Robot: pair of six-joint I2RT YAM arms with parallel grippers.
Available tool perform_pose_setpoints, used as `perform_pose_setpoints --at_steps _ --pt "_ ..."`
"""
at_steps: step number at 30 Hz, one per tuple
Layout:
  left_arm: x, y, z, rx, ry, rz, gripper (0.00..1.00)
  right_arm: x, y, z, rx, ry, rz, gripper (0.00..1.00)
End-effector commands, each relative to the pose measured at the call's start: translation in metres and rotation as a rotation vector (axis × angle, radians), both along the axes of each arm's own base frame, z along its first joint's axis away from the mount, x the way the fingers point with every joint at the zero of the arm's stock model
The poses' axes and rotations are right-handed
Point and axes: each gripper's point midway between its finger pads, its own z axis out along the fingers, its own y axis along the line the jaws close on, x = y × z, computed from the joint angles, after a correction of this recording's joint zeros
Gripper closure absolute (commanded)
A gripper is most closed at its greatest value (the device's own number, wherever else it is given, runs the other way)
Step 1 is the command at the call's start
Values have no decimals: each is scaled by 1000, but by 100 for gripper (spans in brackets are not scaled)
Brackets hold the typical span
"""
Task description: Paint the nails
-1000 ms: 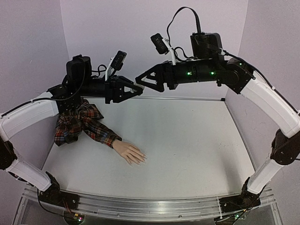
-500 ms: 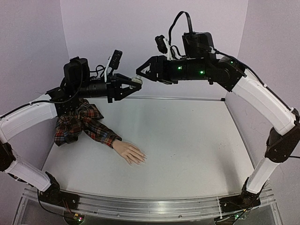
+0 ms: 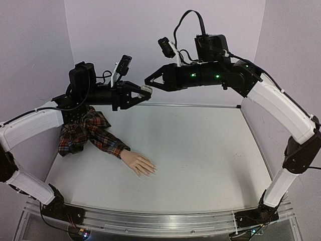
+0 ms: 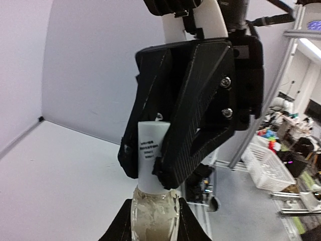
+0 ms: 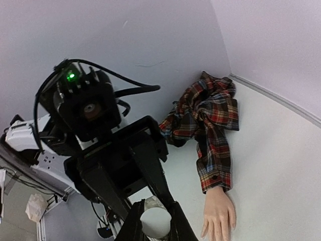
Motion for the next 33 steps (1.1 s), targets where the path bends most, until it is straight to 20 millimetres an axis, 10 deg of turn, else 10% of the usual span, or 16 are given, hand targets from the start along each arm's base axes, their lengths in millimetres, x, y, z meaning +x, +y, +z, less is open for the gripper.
perform_pose_setpoints --at_steps 1,7,18,33 --pt "-71 16 44 -106 -29 -366 100 -85 4 31 100 -186 526 100" --pt "-81 22 48 -97 -39 -397 100 -89 2 34 107 -238 556 92" --pt "-31 13 28 12 -90 -61 100 -33 -29 33 47 -80 74 24" --pt "-19 8 13 77 -91 -27 100 -26 -27 4 -80 93 22 36"
